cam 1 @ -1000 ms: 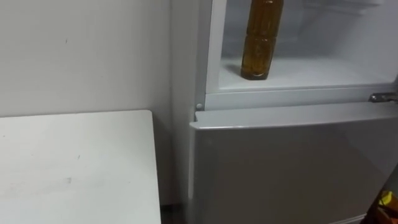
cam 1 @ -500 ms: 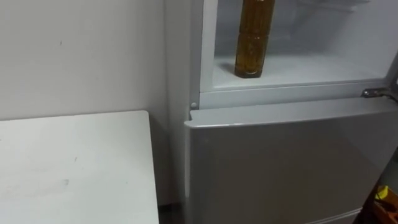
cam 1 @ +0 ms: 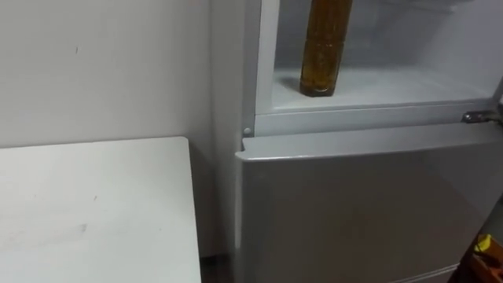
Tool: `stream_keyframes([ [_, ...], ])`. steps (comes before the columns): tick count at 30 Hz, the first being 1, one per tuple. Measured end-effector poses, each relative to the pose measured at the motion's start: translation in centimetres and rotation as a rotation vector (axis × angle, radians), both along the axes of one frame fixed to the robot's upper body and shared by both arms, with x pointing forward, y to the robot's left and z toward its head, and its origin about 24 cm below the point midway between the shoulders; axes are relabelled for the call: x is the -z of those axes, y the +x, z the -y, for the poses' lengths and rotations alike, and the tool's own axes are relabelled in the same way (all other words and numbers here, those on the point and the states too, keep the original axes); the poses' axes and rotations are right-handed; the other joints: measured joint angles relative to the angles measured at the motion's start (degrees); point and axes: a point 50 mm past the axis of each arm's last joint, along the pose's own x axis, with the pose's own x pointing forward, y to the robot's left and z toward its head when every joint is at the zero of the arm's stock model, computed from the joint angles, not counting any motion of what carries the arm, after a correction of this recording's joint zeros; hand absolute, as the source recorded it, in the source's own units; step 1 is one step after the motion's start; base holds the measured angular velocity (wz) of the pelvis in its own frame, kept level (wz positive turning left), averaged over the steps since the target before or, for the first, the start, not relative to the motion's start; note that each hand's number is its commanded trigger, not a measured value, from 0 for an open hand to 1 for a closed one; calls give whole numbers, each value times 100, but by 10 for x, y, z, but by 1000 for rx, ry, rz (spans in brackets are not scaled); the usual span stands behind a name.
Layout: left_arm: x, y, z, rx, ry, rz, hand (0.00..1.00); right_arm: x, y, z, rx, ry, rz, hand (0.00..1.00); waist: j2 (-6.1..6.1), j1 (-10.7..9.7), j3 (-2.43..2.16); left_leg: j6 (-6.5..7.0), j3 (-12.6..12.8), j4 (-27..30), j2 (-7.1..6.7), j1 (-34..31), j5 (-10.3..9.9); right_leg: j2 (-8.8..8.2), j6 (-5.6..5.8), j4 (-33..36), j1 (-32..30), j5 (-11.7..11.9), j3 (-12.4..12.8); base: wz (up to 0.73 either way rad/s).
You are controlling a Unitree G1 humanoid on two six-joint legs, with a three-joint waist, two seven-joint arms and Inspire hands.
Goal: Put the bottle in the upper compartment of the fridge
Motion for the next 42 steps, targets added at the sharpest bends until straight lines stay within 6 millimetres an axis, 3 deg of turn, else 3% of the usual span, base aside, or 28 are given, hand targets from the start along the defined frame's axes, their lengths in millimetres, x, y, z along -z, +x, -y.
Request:
stream_keyframes([
  [2,0,-1,-1,0,3,1,0,-15,4,-6,-50,-46,40,0,-34,11,-9,0,1,2,2,1,0,0,0,0,0,0,0,0],
  [4,-2,0,-5,-1,16,5,0,-63,5,-14,-92,-168,226,0,-173,35,-20,-3,1,30,18,-16,-2,16,-11,-23,9,-7,4,0],
  [6,-3,2,-9,4,26,8,0,-91,-1,-17,-124,-289,327,0,-280,126,-32,-20,-5,60,43,-27,-13,40,-19,-62,42,-5,1,5],
  [7,-4,2,-12,6,33,3,0,-102,-6,-20,-146,-351,364,0,-368,180,-26,-46,-12,94,73,-43,-33,68,-49,-127,93,21,-7,4],
  [9,-4,0,-13,20,35,-8,0,-111,-11,-28,-199,-421,403,0,-459,217,-65,-69,-55,160,116,-94,-101,98,-60,-110,105,33,-40,3],
  [10,-3,1,-9,43,23,-19,0,-116,-14,-33,-235,-465,424,0,-429,282,-63,-63,-62,221,141,-105,-147,111,-51,-103,112,73,-44,0],
  [16,-2,1,-7,67,21,-44,0,-119,-13,-39,-315,-530,411,0,-77,397,-82,-48,-49,235,169,-55,-197,126,-41,-106,190,123,-78,-1],
  [18,-2,1,-7,66,27,-45,0,-119,-12,-39,-319,-532,408,0,-23,417,-49,-57,-38,226,172,-42,-190,129,-40,-108,192,121,-95,-3],
  [20,-2,1,-7,75,32,-48,0,-119,-11,-40,-327,-532,405,0,43,424,-50,-71,-42,212,173,-45,-178,128,-38,-107,190,119,-150,0],
  [23,-3,2,-9,93,53,-50,0,-117,-6,-44,-361,-531,393,0,0,456,-53,-96,-36,178,168,-46,-135,128,-85,-118,172,78,-150,0],
  [27,-3,4,-8,102,57,-52,0,-116,-3,-48,-394,-544,381,0,-144,472,-63,-113,-64,223,175,-84,-115,136,-117,-134,173,59,-176,3],
  [31,-3,5,-9,119,59,-53,0,-112,6,-56,-496,-559,351,0,-250,489,-43,-112,-65,234,176,-103,-116,134,-118,-129,170,60,-179,1],
  [35,-4,13,-12,138,66,-45,0,-107,16,-66,-633,-568,317,0,-264,514,-48,-111,-82,225,176,-113,-118,133,-117,-119,170,61,-189,2],
  [42,-4,30,-10,240,72,-44,0,-71,50,-75,-886,-476,115,0,-172,746,-66,-112,-131,198,175,-68,-117,137,-119,-111,214,64,-221,2],
])
